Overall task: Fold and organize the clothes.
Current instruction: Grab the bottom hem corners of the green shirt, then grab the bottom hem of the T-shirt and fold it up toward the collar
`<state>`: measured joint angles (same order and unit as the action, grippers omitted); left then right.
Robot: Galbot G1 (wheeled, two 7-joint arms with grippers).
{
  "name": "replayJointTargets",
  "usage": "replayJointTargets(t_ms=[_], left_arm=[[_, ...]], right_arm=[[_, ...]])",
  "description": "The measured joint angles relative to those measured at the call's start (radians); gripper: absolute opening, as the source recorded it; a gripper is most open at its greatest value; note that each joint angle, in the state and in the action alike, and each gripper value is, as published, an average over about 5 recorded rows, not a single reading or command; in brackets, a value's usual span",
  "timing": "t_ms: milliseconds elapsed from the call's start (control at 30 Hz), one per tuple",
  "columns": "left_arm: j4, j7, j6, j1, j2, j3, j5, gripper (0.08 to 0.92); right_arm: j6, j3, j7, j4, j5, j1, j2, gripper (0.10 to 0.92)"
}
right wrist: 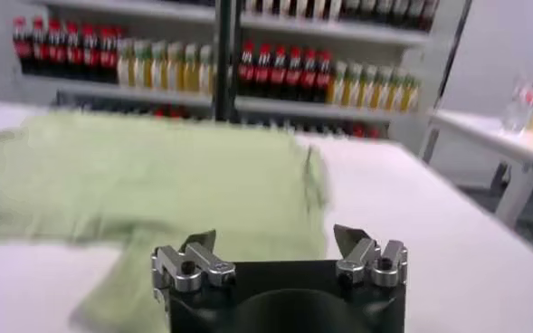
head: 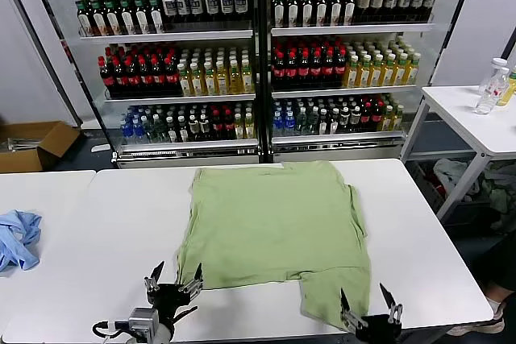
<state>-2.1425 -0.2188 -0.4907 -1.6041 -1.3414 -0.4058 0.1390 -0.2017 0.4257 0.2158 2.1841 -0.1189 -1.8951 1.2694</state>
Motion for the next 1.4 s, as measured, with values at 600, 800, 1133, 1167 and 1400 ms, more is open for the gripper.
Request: replayJointTargets(t_ms=[600, 800, 1133, 1167, 1400], left_arm=[[0.030, 0.008, -0.064, 0.005, 0.032, 0.000, 0.109, 0.438], [0.038, 0.013, -0.071, 0.014, 0.037, -0.008, 0.162, 0.265], [0.019, 0.029, -0.075, 0.014, 0.045, -0.031, 0.243, 0.085], [0.013, 0.032, -0.074, 0.014, 0.047, -0.036, 0.252, 0.085], [-0.034, 0.054, -0.062, 0.040, 0.069, -0.091, 0.328, 0.085]], right_arm=[[-0.010, -0.028, -0.024, -0.024, -0.078, -0.011, 0.015, 0.378], [0.012, -0.018, -0.051, -0.019, -0.102, -0.002, 0.003, 0.204], [0.060, 0.030, -0.070, 0.022, -0.148, 0.056, -0.041, 0.116], [0.061, 0.037, -0.069, 0.024, -0.157, 0.068, -0.048, 0.116], [0.048, 0.056, -0.058, 0.011, -0.224, 0.183, -0.105, 0.116]])
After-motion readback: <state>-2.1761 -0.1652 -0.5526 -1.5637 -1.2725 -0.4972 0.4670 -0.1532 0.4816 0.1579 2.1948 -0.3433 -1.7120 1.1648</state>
